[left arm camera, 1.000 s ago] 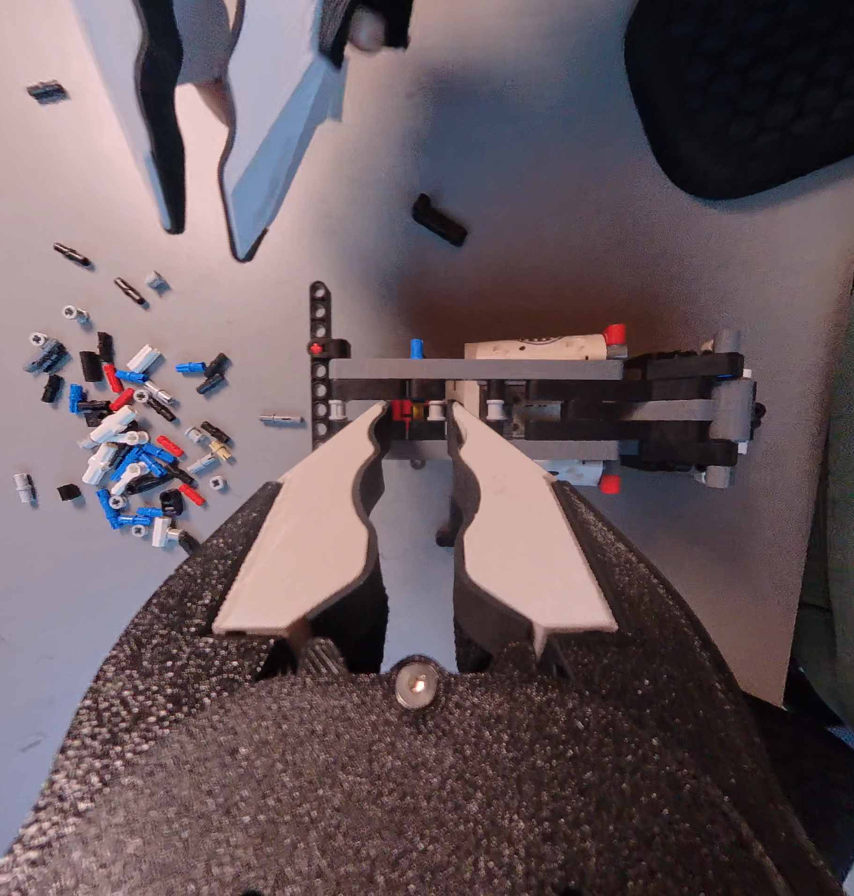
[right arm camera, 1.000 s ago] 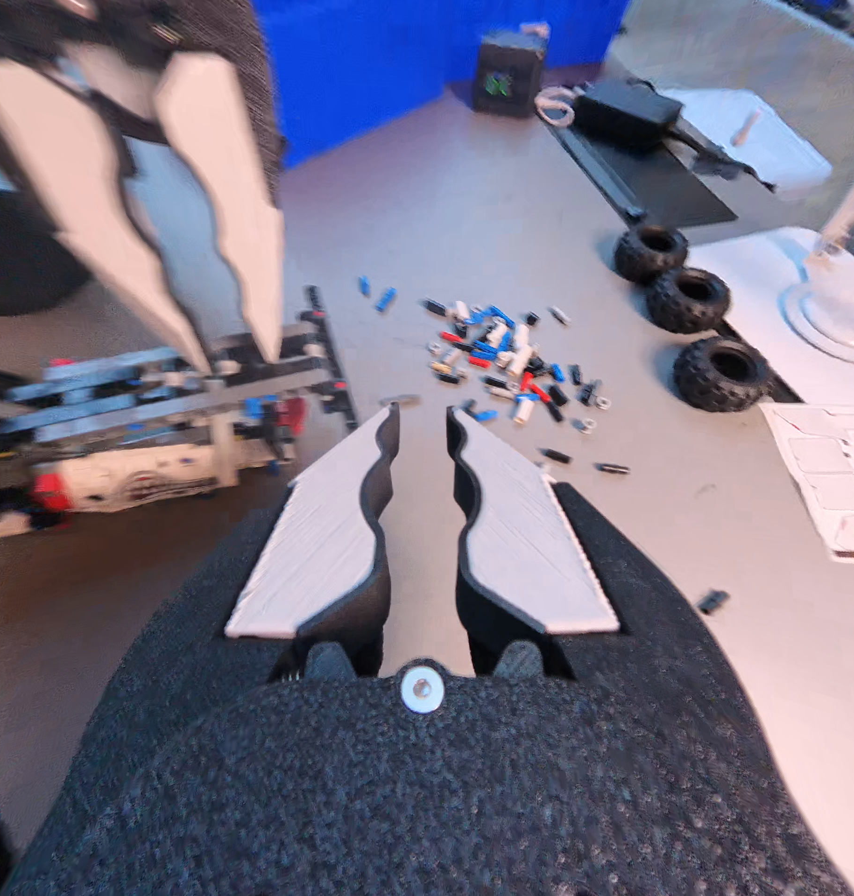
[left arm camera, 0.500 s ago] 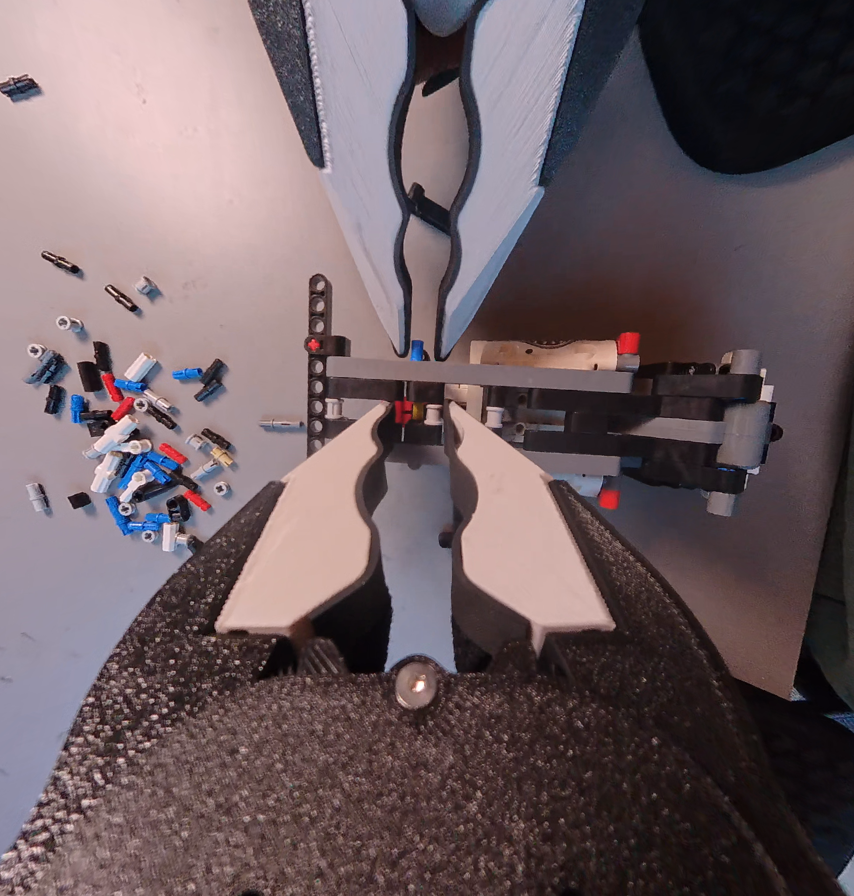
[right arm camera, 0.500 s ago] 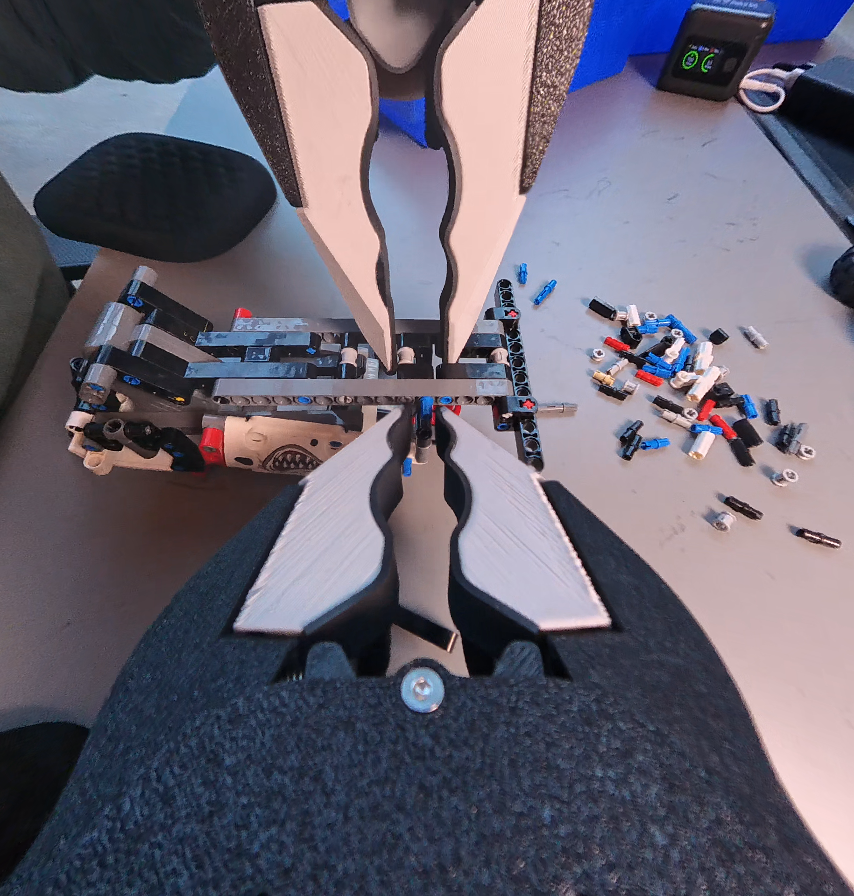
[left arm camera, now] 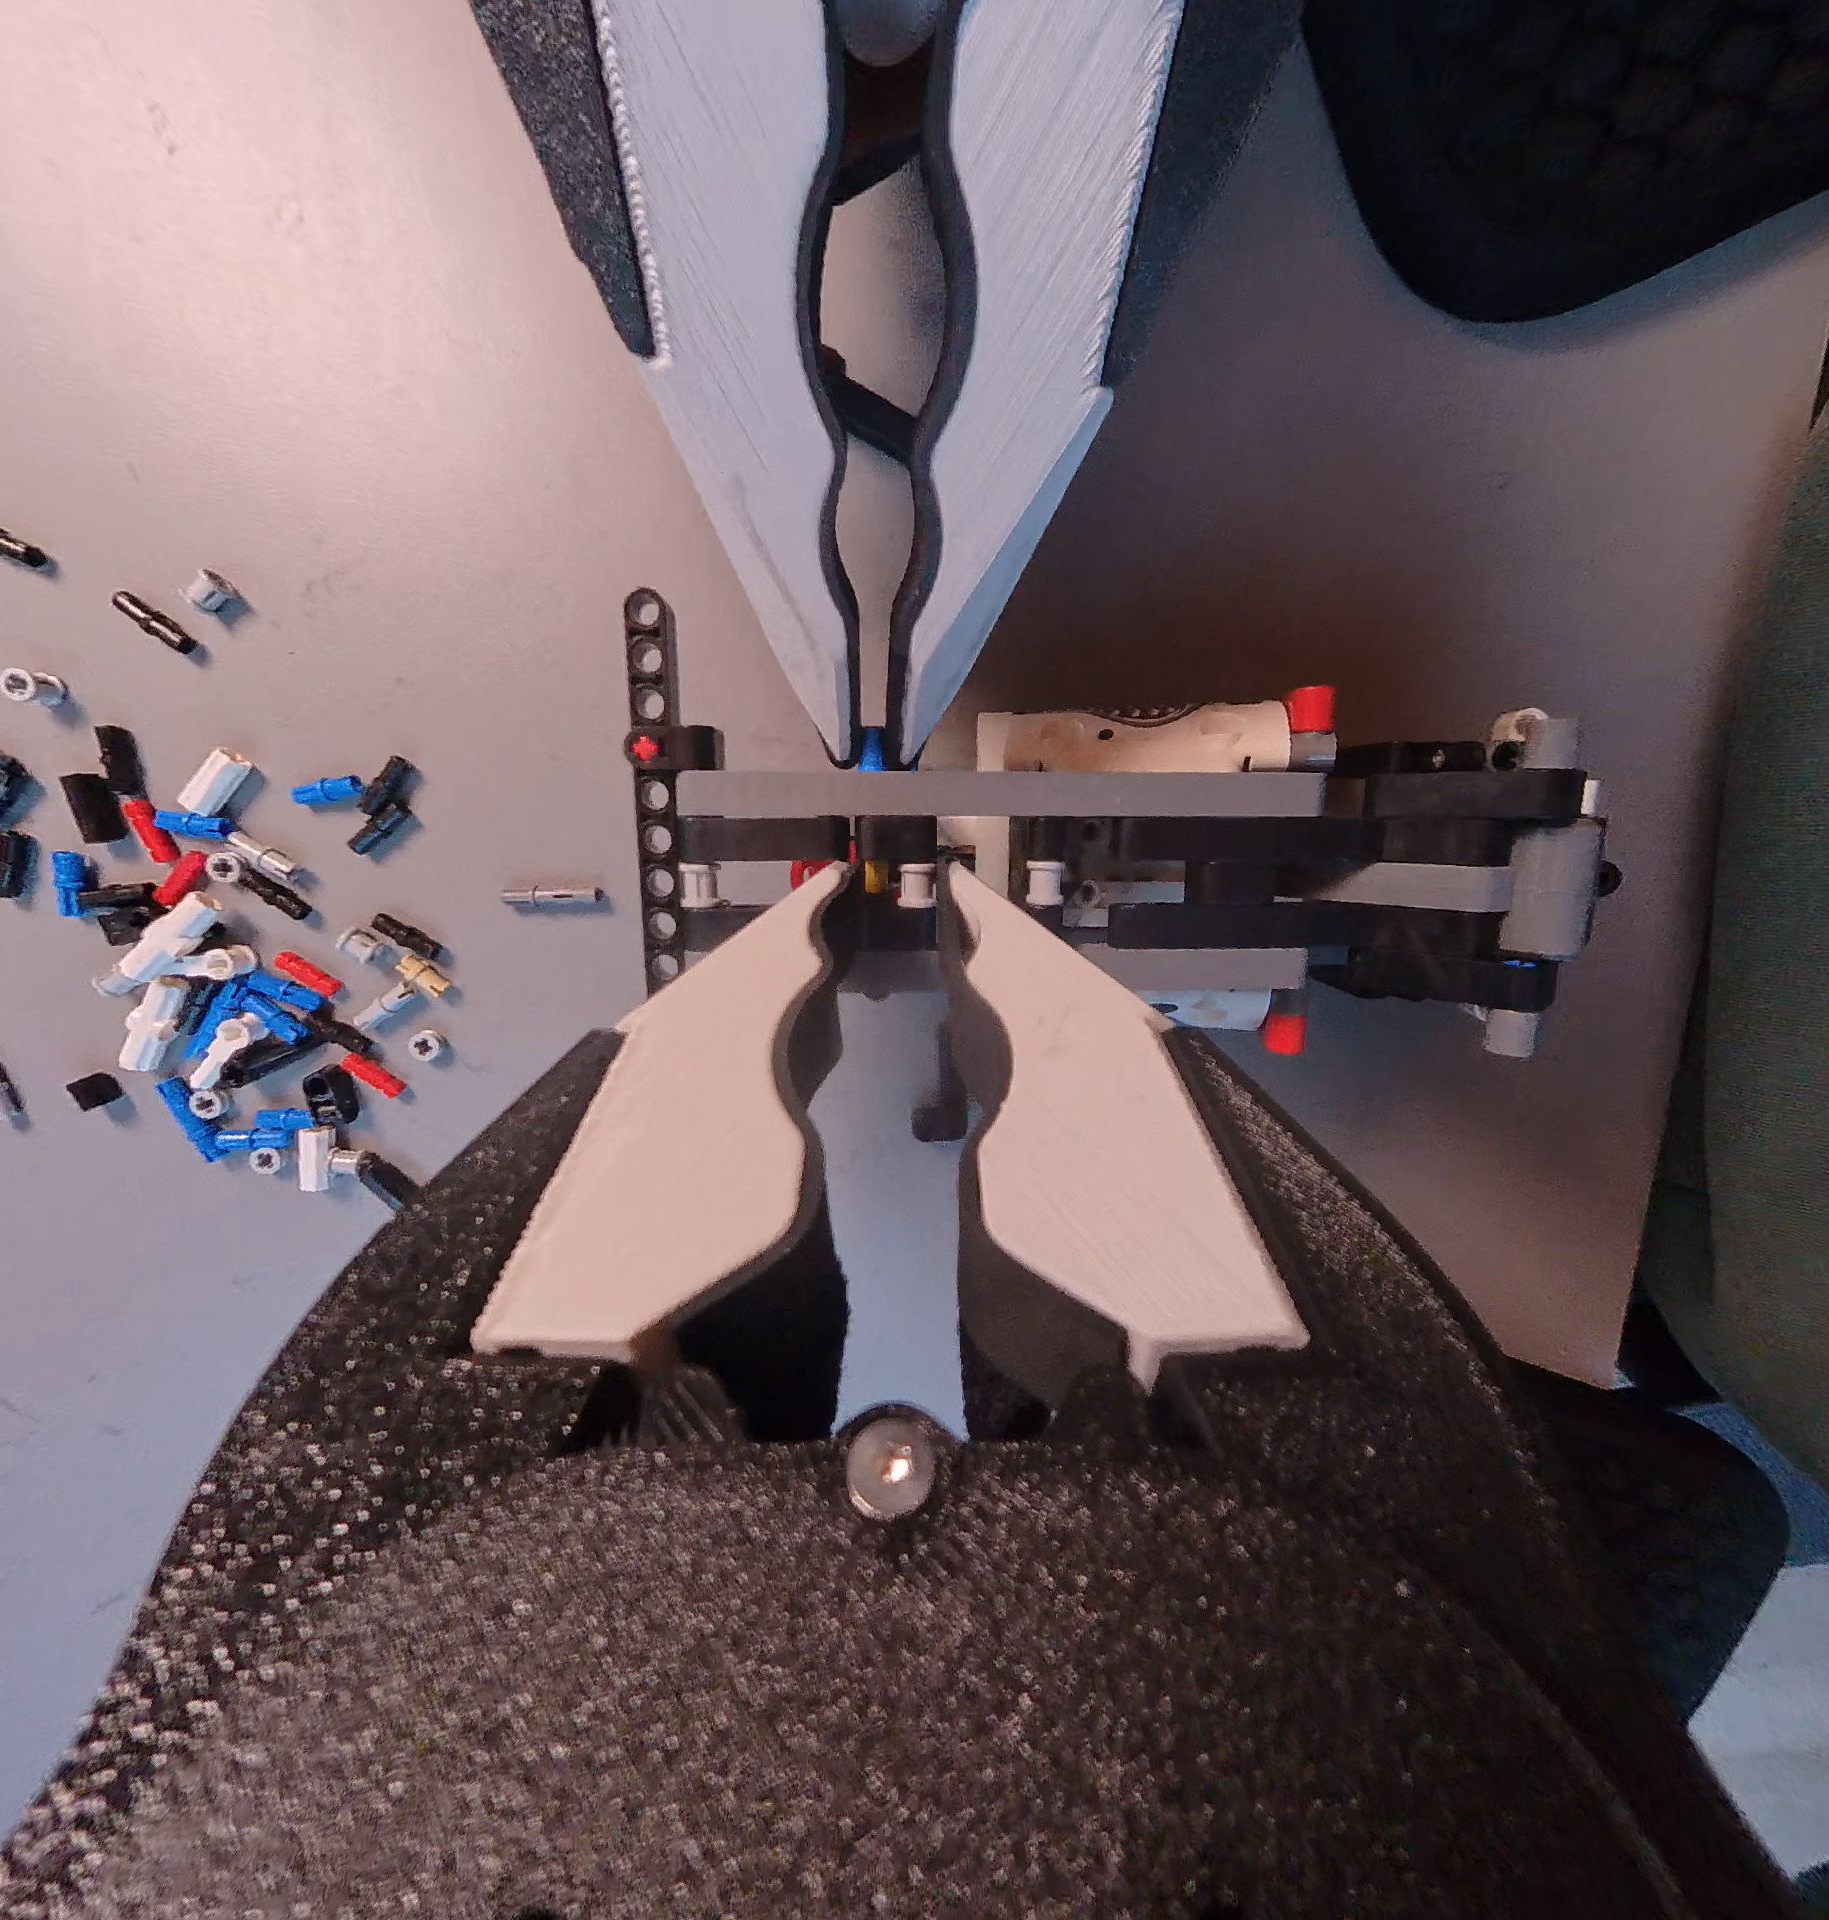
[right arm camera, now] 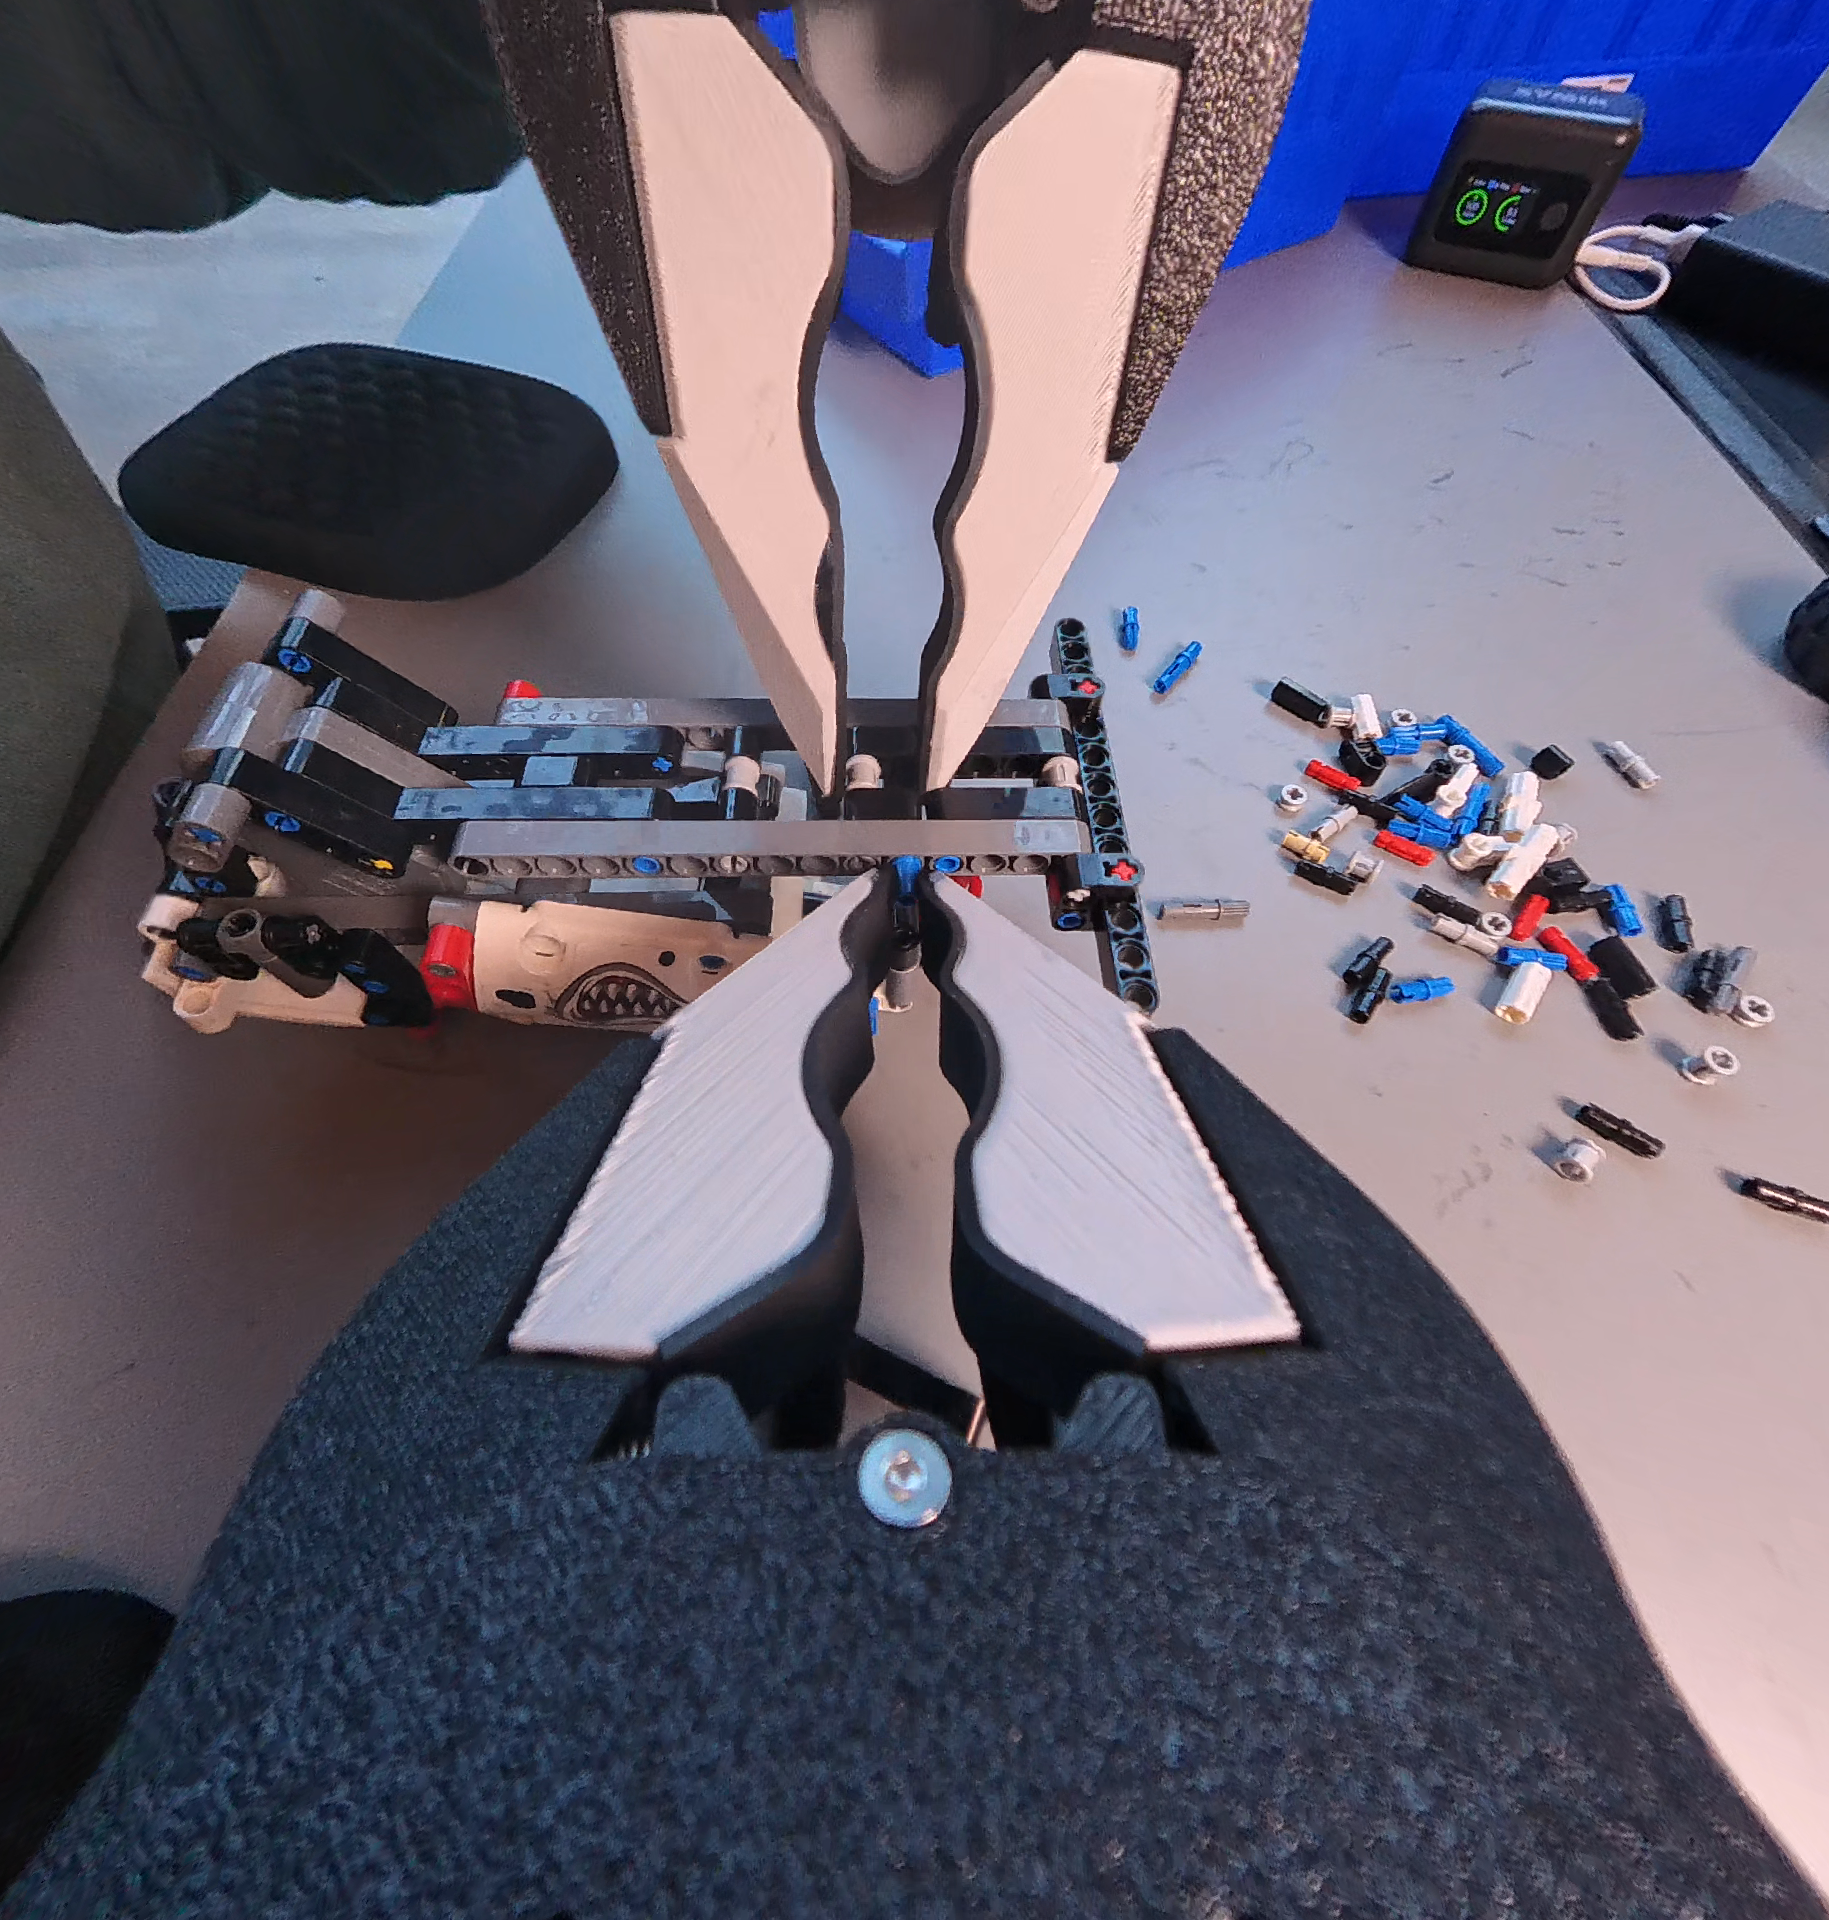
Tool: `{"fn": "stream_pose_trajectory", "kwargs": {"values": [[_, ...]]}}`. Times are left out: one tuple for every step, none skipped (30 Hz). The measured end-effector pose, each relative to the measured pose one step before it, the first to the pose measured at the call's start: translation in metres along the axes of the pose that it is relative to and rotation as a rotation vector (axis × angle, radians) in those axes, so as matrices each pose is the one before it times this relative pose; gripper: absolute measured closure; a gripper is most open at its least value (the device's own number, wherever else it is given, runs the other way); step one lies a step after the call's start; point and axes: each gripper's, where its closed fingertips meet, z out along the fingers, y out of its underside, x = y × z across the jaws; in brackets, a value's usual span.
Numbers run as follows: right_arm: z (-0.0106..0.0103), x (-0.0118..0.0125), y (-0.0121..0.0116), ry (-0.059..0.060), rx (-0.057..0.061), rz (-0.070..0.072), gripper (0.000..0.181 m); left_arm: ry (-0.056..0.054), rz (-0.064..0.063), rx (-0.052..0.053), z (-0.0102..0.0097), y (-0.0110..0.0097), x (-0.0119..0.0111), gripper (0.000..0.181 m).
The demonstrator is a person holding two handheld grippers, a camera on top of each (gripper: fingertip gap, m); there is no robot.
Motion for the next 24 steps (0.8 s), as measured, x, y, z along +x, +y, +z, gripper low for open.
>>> {"fn": "stream_pose_trajectory", "kwargs": {"values": [[-0.00019,-0.00113,-0.00135,-0.0063,0.0106,0.0016,0.178,0.0298,-0.0191,0.0092,-0.00216,-0.00052,0.00139,0.168],[0.00002,-0.00007,0.00014,-0.0008,0.0017,0.0021,0.178,0.0328,-0.0284,0.0250,-0.00415,-0.00234,0.00068,0.171],[-0.00002,0.00035,0.00040,0.0010,0.0016,0.0000,0.178,0.0168,-0.0301,0.0487,-0.00647,-0.00607,-0.00228,0.173],[-0.00026,-0.00025,-0.00010,-0.0029,0.0063,0.0004,0.178,0.0124,-0.0293,0.0423,-0.00734,-0.00577,-0.00264,0.172],[-0.00028,-0.00064,-0.00043,-0.0037,0.0084,-0.0006,0.178,-0.0017,-0.0144,0.0236,-0.00648,-0.00350,-0.00317,0.171],[-0.00013,0.00011,0.00033,0.0001,0.0026,-0.0018,0.178,-0.0205,-0.0005,0.0119,-0.00504,-0.00211,-0.00418,0.171],[-0.00017,-0.00004,0.00006,-0.0013,0.0042,-0.0003,0.178,-0.0134,0.0045,0.0047,-0.00303,-0.00141,-0.00208,0.169],[-0.00005,-0.00017,-0.00005,-0.0022,0.0037,0.0004,0.178,0.0014,0.0041,0.0012,-0.00133,-0.00067,0.00072,0.169],[0.00003,0.00007,0.00000,-0.0006,0.0019,-0.0008,0.178,-0.0003,0.0038,-0.0033,0.00008,0.00025,0.00051,0.168],[0.00006,0.00005,-0.00005,0.0000,0.0012,-0.0015,0.178,-0.0029,0.0046,-0.0084,0.00097,0.00129,0.00017,0.167],[0.00014,-0.00002,-0.00014,-0.0001,0.0017,-0.0019,0.178,0.0025,0.0034,-0.0093,0.00144,0.00174,0.00060,0.167],[0.00009,0.00022,-0.00011,0.0014,0.0017,-0.0010,0.178,0.0044,0.0006,-0.0052,0.00151,0.00132,0.00046,0.167],[0.00031,0.00028,-0.00002,0.0024,0.0019,-0.0002,0.178,0.0037,-0.0015,-0.0034,0.00138,0.00129,-0.00003,0.167],[0.00032,0.00025,-0.00003,0.0021,0.0020,-0.0006,0.178,0.0026,-0.0029,-0.0026,0.00116,0.00112,-0.00038,0.167],[0.00012,0.00024,-0.00002,0.0026,0.0007,-0.0014,0.178,0.0077,-0.0025,-0.0024,0.00113,0.00121,0.00044,0.167],[0.00000,0.00001,-0.00010,0.0019,0.0010,-0.0022,0.178,0.0138,-0.0008,-0.0027,0.00127,0.00122,0.00177,0.166],[0.00003,-0.00016,-0.00016,0.0010,0.0014,-0.0015,0.178,0.0143,0.0019,-0.0053,0.00170,0.00150,0.00251,0.166],[0.00006,0.00002,-0.00018,0.0016,0.0015,-0.0011,0.178,0.0103,0.0048,-0.0060,0.00225,0.00157,0.00251,0.165],[0.00023,0.00017,-0.00015,0.0027,0.0015,-0.0014,0.178,0.0073,0.0038,-0.0073,0.00280,0.00177,0.00235,0.164],[0.00026,0.00007,-0.00025,0.0029,0.0023,-0.0016,0.178,0.0098,0.0037,-0.0075,0.00322,0.00167,0.00271,0.163],[0.00039,0.00002,-0.00014,0.0027,0.0017,-0.0016,0.178,0.0071,0.0030,-0.0075,0.00344,0.00184,0.00222,0.162],[0.00043,0.00003,-0.00017,0.0020,0.0008,-0.0015,0.178,0.0029,0.0026,-0.0101,0.00354,0.00200,0.00141,0.161],[0.00050,-0.00003,0.00116,0.0010,-0.0077,-0.0041,0.178,-0.0060,0.0035,-0.0077,0.00287,0.00156,-0.00009,0.161],[0.00029,-0.00003,0.00066,0.0011,-0.0012,-0.0030,0.178,-0.0152,0.0042,-0.0016,0.00118,0.00028,-0.00176,0.162]]}}
